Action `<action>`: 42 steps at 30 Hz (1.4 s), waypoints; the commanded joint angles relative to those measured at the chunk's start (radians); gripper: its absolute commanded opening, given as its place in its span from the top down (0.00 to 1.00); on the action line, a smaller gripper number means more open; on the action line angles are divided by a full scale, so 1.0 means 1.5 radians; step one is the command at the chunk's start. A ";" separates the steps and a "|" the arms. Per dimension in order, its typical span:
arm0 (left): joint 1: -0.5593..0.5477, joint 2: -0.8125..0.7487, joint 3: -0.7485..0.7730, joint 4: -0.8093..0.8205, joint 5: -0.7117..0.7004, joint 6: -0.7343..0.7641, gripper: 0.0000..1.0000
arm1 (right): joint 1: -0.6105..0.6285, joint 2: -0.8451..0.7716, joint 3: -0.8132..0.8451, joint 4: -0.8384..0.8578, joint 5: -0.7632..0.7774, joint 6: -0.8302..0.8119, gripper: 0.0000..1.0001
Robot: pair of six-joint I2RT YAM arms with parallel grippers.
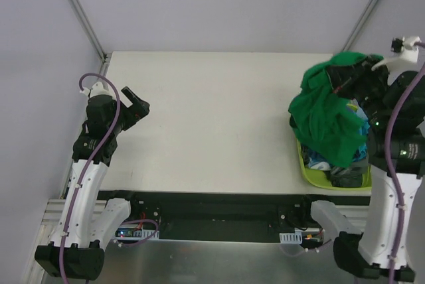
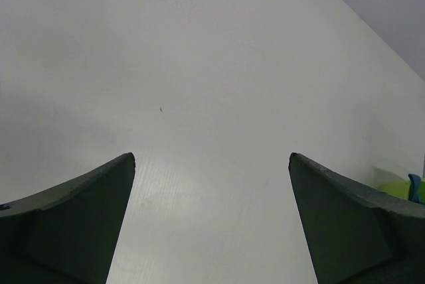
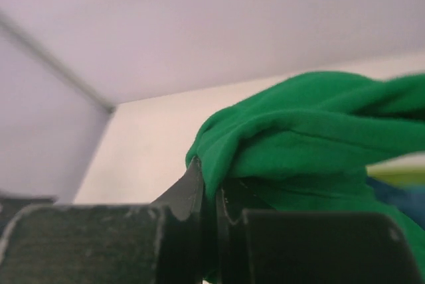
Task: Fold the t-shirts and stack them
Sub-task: Grab crumpled tshirt from bin with the right arm, then move the tshirt to the center of the board
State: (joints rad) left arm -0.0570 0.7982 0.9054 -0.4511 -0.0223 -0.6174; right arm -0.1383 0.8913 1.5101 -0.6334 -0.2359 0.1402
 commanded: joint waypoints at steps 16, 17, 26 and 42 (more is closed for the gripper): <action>0.004 -0.115 -0.044 0.011 -0.030 -0.048 0.01 | 0.599 0.484 0.495 0.082 0.056 -0.088 0.99; 0.004 -0.125 -0.048 0.006 -0.041 -0.052 0.01 | 0.586 0.461 0.420 0.087 0.091 -0.107 0.99; 0.004 -0.086 -0.083 -0.003 -0.012 -0.080 0.01 | 0.336 0.377 -0.131 0.130 0.202 -0.071 0.31; -0.044 0.296 -0.046 0.092 0.184 -0.044 0.01 | 0.419 0.198 -0.392 0.086 0.227 -0.059 0.04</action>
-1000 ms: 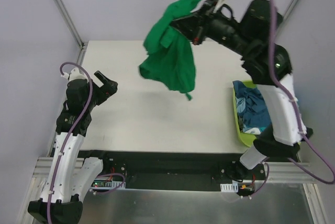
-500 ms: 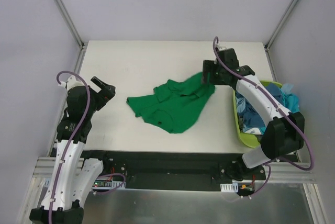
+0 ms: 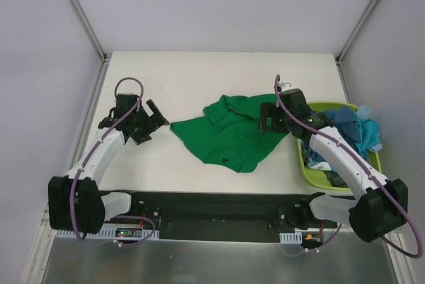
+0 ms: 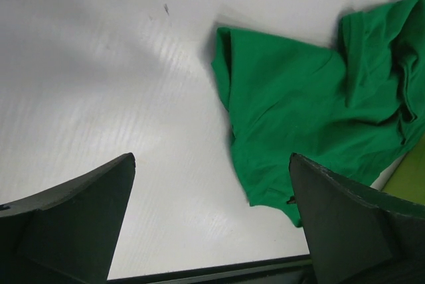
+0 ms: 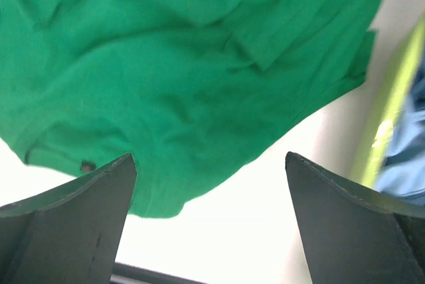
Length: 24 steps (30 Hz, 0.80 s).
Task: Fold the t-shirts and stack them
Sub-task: Move the tshirt to the center of the board, then flatten out the tshirt
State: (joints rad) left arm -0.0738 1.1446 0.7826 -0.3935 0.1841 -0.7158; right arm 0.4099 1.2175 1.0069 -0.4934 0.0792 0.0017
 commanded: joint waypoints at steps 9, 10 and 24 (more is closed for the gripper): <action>-0.095 0.297 0.121 0.061 0.001 0.044 0.16 | 0.121 -0.023 -0.176 0.036 -0.010 0.131 0.03; -0.095 0.310 0.131 0.060 0.002 0.045 0.19 | 0.126 -0.016 -0.180 0.043 -0.008 0.142 0.02; -0.097 0.456 0.205 0.061 -0.002 0.058 0.65 | 0.157 0.098 -0.207 0.106 0.074 0.234 0.12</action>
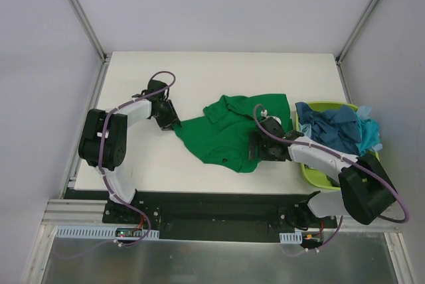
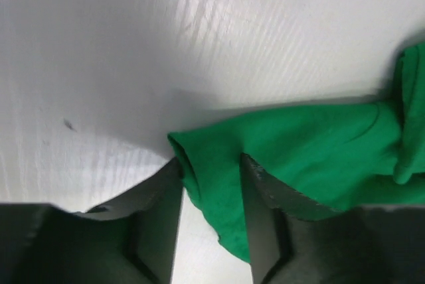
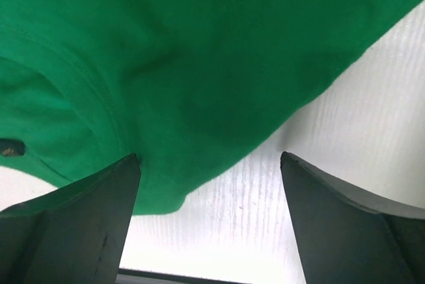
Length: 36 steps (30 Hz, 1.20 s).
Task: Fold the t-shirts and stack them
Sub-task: Flatten out the tshirt
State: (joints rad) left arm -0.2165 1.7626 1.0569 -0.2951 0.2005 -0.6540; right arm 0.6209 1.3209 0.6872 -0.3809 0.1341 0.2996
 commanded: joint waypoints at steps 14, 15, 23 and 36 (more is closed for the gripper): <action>-0.002 -0.173 0.031 -0.006 -0.099 0.065 1.00 | 0.031 -0.074 0.109 0.027 0.118 -0.055 0.99; -0.003 -0.213 0.031 -0.006 -0.103 0.067 1.00 | 0.031 -0.106 0.124 0.021 0.110 -0.074 1.00; -0.012 -0.528 0.094 -0.005 -0.104 0.107 1.00 | 0.032 -0.310 0.341 -0.076 -0.013 -0.153 1.00; -0.013 -0.634 0.358 -0.004 -0.003 0.185 1.00 | 0.031 -0.214 0.771 -0.209 -0.196 -0.235 1.00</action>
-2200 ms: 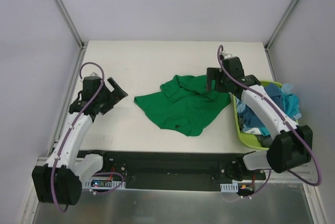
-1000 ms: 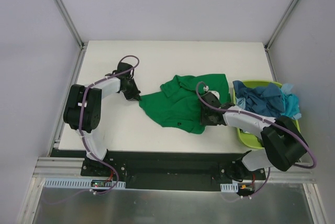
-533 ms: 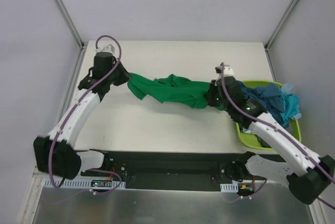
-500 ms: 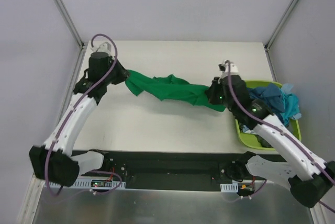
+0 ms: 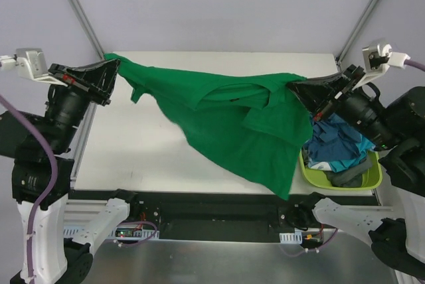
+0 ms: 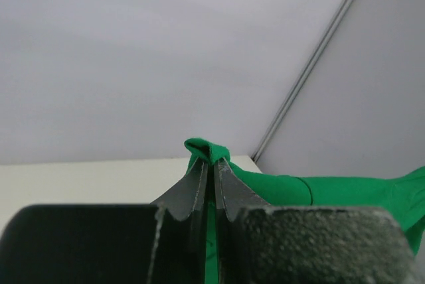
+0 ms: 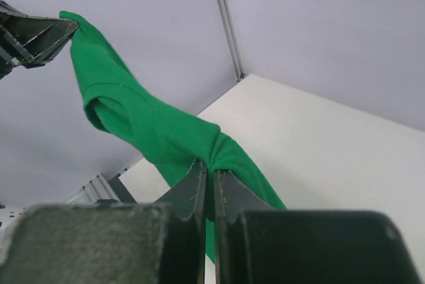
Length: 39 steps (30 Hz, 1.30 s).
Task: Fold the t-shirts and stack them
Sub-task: Flatten out the tshirt
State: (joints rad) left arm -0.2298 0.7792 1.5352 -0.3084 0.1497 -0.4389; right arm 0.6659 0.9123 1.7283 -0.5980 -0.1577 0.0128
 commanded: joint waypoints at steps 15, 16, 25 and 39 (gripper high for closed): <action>0.091 0.632 0.588 -0.132 -0.109 0.101 1.00 | -0.207 0.487 0.436 -0.038 0.000 -0.081 1.00; 0.095 0.658 0.633 -0.138 -0.078 0.097 1.00 | -0.207 0.514 0.488 -0.048 -0.033 -0.083 1.00; 0.105 0.531 0.422 -0.117 -0.116 0.100 1.00 | -0.194 0.319 0.161 -0.036 -0.068 -0.016 1.00; 0.192 0.488 -0.123 -0.159 -0.379 0.033 0.77 | 0.195 0.277 -0.496 0.235 -0.052 0.273 0.65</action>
State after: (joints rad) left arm -0.0334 1.4914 1.3937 -0.4999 -0.2039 -0.3153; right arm 0.8600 1.2236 0.9623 -0.4259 -0.1825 0.3370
